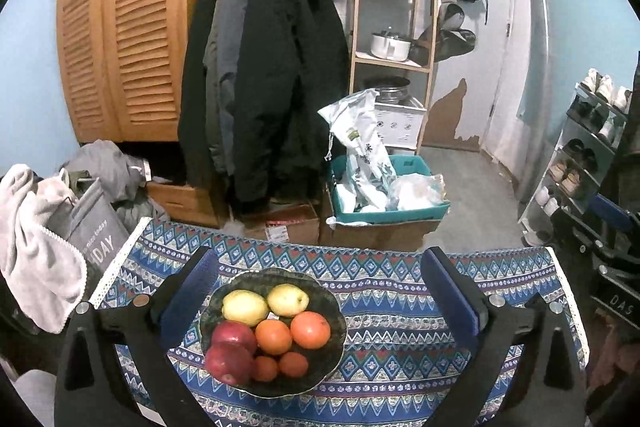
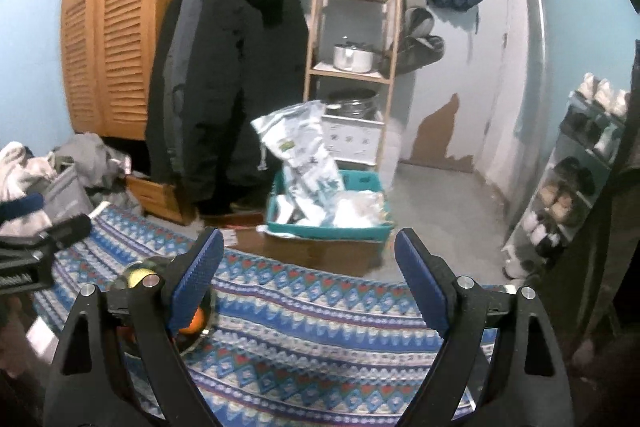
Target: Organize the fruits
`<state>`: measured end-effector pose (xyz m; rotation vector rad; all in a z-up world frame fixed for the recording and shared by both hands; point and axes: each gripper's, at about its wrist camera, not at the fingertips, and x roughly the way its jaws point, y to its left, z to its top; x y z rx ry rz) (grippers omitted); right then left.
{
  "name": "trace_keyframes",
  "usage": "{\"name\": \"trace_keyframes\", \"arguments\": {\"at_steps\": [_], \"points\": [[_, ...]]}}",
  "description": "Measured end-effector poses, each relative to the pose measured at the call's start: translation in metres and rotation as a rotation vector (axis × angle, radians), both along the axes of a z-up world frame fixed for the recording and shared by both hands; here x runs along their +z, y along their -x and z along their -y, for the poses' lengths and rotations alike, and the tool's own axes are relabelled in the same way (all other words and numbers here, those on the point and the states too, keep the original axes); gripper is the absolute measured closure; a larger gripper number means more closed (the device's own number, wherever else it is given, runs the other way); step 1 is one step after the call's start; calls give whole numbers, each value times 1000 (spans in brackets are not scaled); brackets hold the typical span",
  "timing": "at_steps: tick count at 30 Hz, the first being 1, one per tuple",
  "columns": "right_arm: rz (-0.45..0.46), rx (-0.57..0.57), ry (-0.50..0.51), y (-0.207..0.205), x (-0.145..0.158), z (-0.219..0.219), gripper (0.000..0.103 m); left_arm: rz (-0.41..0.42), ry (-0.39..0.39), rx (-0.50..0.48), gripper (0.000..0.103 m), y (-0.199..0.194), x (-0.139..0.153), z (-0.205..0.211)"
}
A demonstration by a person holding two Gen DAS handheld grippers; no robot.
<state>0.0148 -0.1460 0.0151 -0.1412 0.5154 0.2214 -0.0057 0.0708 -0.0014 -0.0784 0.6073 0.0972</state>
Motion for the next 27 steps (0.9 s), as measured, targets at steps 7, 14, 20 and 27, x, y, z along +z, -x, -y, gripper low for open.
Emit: {"name": "trace_keyframes", "arguments": {"at_steps": [7, 14, 20, 27], "points": [[5, -18, -18, 1, -4, 16, 17, -2, -19, 3, 1, -4, 2, 9], [8, -19, -21, 1, -5, 21, 17, -2, -24, 7, 1, -4, 2, 12], [8, -14, -5, 1, -5, 19, 17, -1, -24, 11, 1, -5, 2, 12], [-2, -17, -6, 2, -6, 18, 17, -3, -25, 16, 1, -6, 1, 13]]}}
